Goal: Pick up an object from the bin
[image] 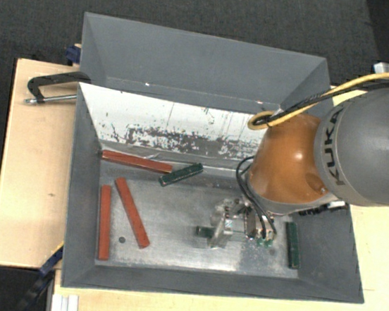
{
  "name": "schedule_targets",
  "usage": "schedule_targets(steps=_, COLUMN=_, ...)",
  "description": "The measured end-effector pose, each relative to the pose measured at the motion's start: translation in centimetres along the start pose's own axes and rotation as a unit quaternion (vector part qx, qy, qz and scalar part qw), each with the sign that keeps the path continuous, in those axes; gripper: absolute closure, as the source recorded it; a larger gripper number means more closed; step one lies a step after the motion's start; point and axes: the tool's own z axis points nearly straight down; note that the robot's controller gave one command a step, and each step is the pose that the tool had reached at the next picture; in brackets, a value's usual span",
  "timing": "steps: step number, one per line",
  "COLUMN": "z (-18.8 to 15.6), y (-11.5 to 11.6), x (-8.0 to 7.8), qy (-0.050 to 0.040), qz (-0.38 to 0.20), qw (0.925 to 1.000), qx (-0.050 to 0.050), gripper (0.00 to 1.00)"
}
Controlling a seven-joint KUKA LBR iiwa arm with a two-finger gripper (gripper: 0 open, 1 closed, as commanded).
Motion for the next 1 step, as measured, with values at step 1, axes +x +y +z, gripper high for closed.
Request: schedule_targets(steps=1, z=-2.13, y=0.03, x=-0.1, qy=-0.0028, qz=0.0, qw=1.0, qx=0.0, gripper=1.0)
